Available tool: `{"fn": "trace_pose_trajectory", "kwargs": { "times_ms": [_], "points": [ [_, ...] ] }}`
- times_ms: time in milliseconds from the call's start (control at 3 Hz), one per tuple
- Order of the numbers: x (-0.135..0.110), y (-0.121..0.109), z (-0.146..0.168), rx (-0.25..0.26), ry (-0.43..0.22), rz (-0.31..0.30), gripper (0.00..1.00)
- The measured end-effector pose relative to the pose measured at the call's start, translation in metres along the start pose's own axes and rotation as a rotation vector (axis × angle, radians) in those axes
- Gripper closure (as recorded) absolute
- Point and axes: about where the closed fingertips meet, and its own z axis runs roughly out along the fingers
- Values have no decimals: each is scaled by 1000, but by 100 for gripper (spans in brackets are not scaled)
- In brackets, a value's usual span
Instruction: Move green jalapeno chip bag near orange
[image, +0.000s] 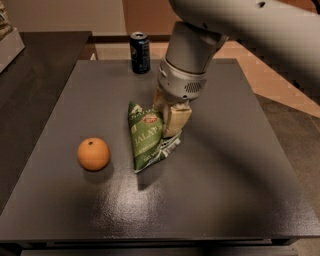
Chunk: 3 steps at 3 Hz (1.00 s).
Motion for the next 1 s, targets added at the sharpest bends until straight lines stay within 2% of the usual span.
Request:
{"fn": "trace_pose_trajectory", "kwargs": {
  "times_ms": [667,1000],
  "points": [
    [-16,2,4,-10,12,-49,36],
    [-17,0,5,-2,10,-50,12]
  ]
}}
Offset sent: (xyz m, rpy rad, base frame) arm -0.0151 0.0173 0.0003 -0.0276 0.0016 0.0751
